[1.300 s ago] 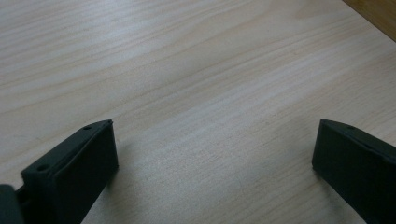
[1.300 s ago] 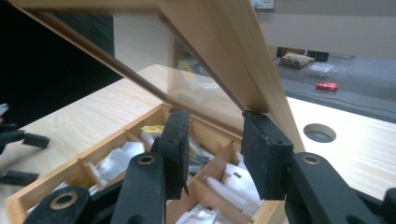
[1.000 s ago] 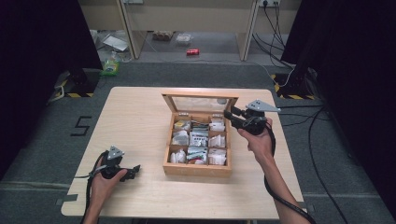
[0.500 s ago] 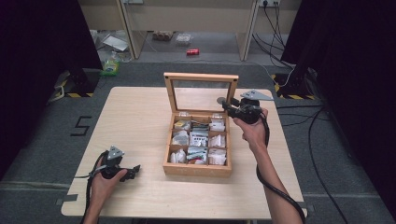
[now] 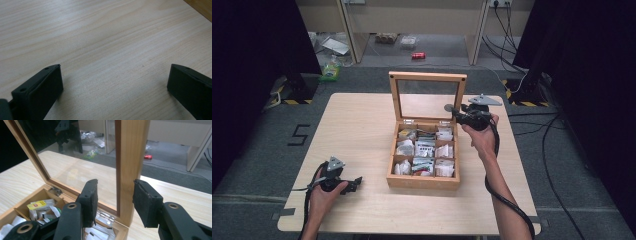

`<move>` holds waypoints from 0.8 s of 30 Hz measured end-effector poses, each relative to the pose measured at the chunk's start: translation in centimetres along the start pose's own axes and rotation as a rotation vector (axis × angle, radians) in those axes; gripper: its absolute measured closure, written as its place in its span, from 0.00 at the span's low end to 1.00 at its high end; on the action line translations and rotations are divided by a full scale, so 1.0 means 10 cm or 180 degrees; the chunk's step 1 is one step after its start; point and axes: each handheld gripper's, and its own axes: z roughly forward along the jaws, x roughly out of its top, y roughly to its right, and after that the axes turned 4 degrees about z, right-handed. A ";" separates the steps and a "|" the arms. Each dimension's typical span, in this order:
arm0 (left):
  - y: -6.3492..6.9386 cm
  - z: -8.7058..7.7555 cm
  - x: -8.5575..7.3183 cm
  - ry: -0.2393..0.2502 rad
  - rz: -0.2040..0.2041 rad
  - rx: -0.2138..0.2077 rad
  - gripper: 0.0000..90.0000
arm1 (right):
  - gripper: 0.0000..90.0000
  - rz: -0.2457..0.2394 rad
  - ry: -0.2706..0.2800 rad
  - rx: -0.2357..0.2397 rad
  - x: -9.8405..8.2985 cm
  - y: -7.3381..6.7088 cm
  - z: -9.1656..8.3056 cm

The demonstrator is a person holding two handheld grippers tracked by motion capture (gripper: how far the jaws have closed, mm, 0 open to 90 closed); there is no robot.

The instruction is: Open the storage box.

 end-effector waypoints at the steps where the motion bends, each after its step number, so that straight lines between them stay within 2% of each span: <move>1: 0.00 0.00 0.00 -0.0001 0.0000 0.0000 0.00 | 0.61 -0.0008 -0.0005 0.0004 -0.01 0.01 0.00; 4: 0.00 0.00 0.00 -0.0001 0.0000 0.0003 0.00 | 0.60 0.0041 -0.0063 0.0016 -0.06 0.01 -0.01; 12: 0.00 0.00 0.00 -0.0003 0.0001 0.0002 0.00 | 0.59 0.0033 -0.0190 0.0092 -0.17 0.02 -0.07; 14: 0.00 0.00 0.00 -0.0002 0.0001 0.0002 0.00 | 0.59 0.0049 -0.0190 0.0101 -0.18 0.02 -0.08; 17: 0.00 0.00 0.00 -0.0001 0.0000 0.0002 0.00 | 0.59 0.0156 -0.0050 0.0285 -0.24 -0.01 -0.16; 18: 0.00 0.00 0.00 -0.0001 0.0000 0.0002 0.00 | 0.59 0.0156 -0.0050 0.0285 -0.24 -0.01 -0.16; 20: 0.00 0.00 0.00 -0.0002 0.0001 0.0002 0.00 | 0.58 0.0042 -0.0033 0.0342 -0.32 -0.07 -0.23; 24: 0.00 0.00 0.00 -0.0001 0.0000 0.0002 0.00 | 0.58 0.0009 -0.0061 0.0416 -0.40 -0.14 -0.28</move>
